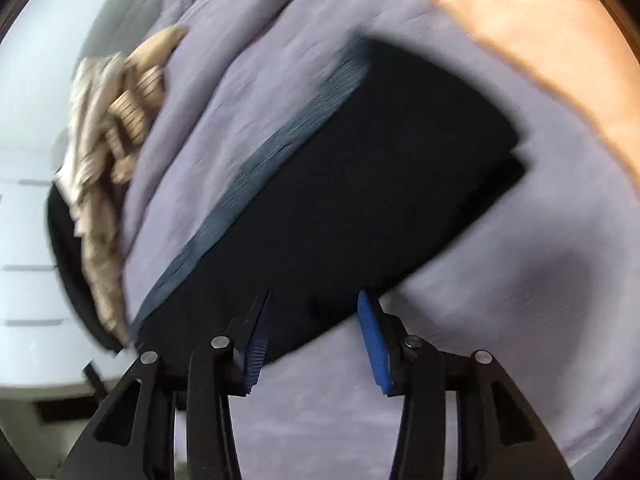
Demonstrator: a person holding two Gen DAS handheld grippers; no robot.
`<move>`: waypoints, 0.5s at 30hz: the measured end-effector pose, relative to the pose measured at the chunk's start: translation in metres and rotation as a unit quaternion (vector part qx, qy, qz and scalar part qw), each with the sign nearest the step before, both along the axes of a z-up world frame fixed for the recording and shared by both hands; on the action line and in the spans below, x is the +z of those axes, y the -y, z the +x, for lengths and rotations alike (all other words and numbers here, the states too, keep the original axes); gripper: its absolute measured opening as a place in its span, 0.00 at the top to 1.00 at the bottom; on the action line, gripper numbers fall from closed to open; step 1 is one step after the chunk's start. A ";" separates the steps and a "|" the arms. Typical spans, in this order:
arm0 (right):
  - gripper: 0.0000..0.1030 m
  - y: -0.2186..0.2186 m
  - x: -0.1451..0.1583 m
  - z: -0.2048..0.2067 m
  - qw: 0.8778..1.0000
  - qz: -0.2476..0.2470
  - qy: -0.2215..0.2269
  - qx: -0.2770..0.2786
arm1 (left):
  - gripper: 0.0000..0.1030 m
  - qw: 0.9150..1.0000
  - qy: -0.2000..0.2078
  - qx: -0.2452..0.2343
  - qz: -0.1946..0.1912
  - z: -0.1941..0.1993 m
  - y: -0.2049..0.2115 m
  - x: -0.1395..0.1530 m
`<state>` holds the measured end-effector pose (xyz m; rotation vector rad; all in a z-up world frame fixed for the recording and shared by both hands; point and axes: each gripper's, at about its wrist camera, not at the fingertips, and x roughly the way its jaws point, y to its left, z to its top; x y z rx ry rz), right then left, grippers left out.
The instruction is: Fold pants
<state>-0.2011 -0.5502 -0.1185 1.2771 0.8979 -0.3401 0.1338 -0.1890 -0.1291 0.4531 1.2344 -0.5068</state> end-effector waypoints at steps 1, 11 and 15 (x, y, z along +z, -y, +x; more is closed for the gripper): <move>0.53 -0.026 -0.003 0.022 0.999 0.019 0.022 0.039 | 0.00 1.000 -0.002 0.011 0.006 0.008 -0.011 -0.001; 0.53 -0.185 -0.066 0.187 0.972 0.138 0.074 0.175 | 0.00 0.999 -0.011 -0.021 0.037 0.014 -0.055 -0.026; 0.53 -0.186 -0.065 0.196 0.972 0.132 0.080 0.175 | 0.00 0.999 -0.033 -0.001 0.013 0.028 -0.063 -0.036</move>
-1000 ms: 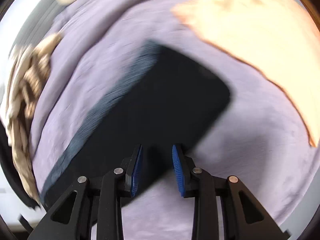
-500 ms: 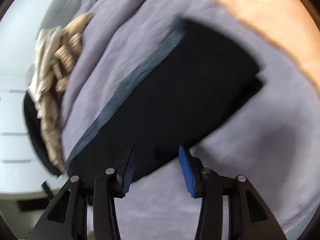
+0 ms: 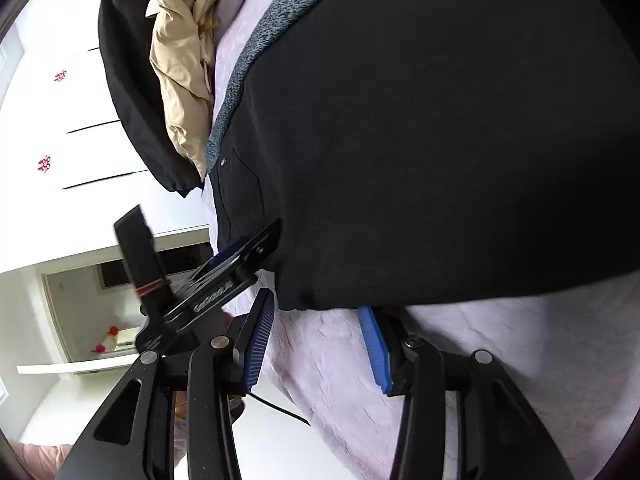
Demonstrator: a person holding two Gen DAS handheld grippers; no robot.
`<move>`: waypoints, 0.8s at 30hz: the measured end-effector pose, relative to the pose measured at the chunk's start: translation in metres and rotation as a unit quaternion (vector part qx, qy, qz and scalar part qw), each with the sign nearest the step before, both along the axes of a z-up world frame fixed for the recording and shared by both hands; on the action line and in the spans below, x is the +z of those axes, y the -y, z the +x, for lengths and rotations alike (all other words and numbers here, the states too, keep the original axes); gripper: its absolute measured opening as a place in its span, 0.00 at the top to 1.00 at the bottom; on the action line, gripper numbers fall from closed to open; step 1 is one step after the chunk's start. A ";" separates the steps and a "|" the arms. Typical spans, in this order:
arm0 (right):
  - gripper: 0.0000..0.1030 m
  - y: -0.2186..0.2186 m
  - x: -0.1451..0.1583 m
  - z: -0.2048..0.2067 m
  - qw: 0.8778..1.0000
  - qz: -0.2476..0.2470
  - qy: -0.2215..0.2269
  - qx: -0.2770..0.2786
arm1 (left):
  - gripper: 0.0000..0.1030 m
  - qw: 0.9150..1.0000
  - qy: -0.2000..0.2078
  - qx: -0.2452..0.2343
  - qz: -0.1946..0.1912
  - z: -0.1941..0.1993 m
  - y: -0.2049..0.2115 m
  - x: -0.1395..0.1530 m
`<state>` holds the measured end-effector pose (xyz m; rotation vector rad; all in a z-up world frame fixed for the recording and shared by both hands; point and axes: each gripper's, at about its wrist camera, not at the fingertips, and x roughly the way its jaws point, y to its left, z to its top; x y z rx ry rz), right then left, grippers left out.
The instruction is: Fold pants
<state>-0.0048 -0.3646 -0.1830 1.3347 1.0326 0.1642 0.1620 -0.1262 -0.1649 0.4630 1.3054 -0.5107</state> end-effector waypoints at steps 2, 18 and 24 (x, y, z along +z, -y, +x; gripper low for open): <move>0.53 0.004 0.004 0.007 1.000 0.000 0.009 -0.001 | 0.00 1.000 -0.008 0.001 -0.004 0.003 -0.002 0.001; 0.89 -0.038 0.006 -0.009 0.985 -0.093 -0.075 0.128 | 0.00 1.000 0.013 -0.012 0.016 -0.016 -0.031 0.019; 0.82 0.013 0.080 -0.038 0.954 -0.277 -0.055 0.100 | 0.00 0.999 0.014 -0.044 -0.029 -0.057 -0.023 0.054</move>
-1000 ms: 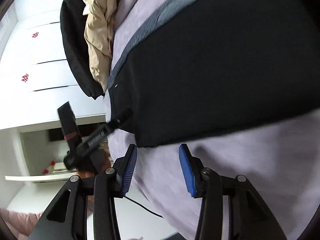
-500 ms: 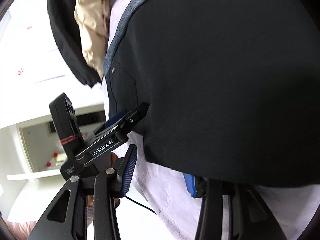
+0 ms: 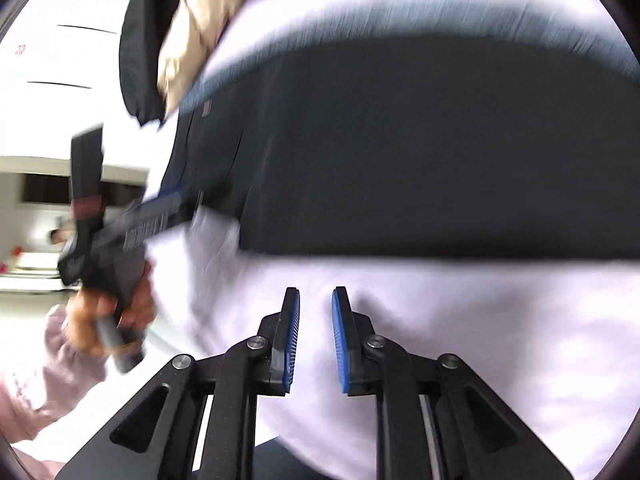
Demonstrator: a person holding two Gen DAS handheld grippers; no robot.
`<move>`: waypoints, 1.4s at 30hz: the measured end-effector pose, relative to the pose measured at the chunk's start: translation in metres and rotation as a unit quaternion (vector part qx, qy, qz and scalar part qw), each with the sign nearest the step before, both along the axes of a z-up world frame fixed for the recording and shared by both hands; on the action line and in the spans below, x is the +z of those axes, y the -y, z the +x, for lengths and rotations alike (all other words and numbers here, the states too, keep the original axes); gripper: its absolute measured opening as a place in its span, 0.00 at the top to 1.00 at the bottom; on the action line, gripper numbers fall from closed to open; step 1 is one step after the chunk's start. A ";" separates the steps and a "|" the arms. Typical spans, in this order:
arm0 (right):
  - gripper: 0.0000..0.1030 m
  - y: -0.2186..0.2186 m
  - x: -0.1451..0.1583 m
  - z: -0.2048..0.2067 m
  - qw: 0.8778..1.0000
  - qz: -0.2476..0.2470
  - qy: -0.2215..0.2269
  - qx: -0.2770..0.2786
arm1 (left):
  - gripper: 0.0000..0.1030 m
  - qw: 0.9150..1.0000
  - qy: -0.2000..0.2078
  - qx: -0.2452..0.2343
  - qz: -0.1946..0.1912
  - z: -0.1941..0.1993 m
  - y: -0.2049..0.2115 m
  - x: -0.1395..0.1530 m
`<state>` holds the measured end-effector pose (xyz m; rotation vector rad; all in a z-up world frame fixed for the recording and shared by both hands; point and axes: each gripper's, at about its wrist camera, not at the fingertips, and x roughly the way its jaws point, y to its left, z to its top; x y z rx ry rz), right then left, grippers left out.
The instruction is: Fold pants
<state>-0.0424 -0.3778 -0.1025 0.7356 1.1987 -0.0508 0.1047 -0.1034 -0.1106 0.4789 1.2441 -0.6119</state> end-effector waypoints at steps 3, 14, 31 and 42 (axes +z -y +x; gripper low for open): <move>0.82 0.013 -0.004 0.005 0.999 -0.051 -0.010 0.007 | 0.00 1.000 0.004 -0.019 0.003 -0.017 0.021 -0.010; 0.72 0.065 0.016 -0.057 0.996 -0.072 0.000 -0.044 | 0.00 0.999 0.035 -0.034 -0.014 -0.004 0.043 0.021; 0.48 0.153 0.002 -0.017 0.990 -0.018 -0.016 -0.136 | 0.00 0.997 0.049 0.048 0.023 0.053 0.103 0.032; 0.42 0.175 -0.001 -0.118 0.981 0.071 -0.055 -0.172 | 0.00 0.998 0.007 0.063 -0.019 -0.084 0.132 0.090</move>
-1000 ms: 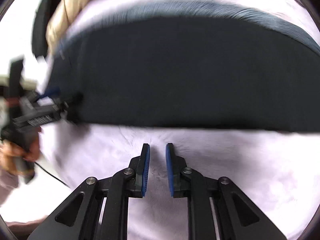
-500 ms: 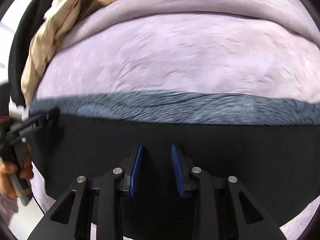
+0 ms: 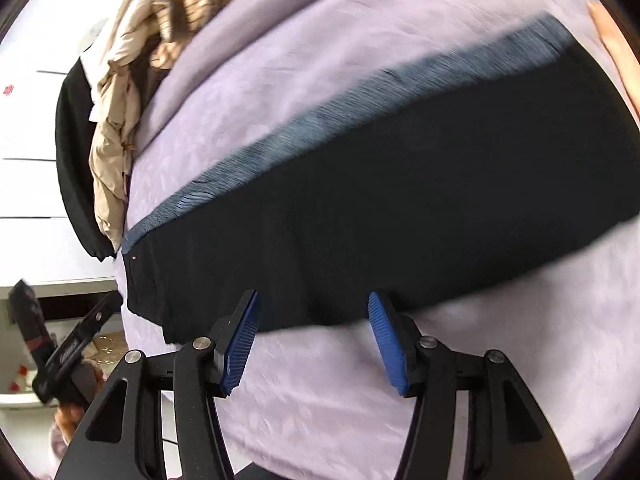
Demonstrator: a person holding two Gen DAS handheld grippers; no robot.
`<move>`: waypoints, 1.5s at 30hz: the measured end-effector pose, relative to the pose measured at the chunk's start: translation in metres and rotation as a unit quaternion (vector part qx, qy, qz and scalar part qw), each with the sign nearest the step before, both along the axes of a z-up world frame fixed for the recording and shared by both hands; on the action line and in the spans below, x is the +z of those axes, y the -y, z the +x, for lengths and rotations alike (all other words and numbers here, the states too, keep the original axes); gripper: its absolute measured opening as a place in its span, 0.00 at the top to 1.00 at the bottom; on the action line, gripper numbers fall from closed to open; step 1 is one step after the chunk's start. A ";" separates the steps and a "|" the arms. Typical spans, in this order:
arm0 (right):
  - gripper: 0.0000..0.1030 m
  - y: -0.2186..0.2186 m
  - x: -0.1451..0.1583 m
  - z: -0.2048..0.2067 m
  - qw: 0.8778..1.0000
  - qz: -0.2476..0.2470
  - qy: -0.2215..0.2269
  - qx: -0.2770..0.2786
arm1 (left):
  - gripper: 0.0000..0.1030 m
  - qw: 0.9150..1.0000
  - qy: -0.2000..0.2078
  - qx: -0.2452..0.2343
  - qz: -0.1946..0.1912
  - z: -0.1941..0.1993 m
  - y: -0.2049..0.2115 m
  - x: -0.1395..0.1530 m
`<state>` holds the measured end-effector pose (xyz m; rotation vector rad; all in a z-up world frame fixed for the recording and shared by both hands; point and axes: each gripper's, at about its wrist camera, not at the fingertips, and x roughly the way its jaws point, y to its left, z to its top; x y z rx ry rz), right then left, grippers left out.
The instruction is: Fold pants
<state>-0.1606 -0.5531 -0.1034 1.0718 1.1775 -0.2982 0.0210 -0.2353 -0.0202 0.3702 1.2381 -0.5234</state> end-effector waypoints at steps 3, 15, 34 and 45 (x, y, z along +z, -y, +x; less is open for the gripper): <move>0.42 0.008 -0.005 -0.012 1.000 0.012 -0.004 0.007 | 0.00 1.000 -0.017 0.005 -0.004 -0.028 0.013 -0.002; 0.42 0.041 -0.011 -0.056 1.000 0.027 0.002 -0.016 | 0.00 1.000 -0.009 -0.007 0.017 -0.080 0.049 0.007; 0.48 0.123 -0.032 -0.148 0.969 0.016 0.019 -0.245 | 0.00 0.995 -0.052 -0.025 0.080 -0.053 0.102 -0.068; 0.73 0.124 -0.027 -0.168 0.965 -0.006 0.003 -0.263 | 0.00 0.993 -0.042 -0.053 0.093 -0.063 0.119 -0.077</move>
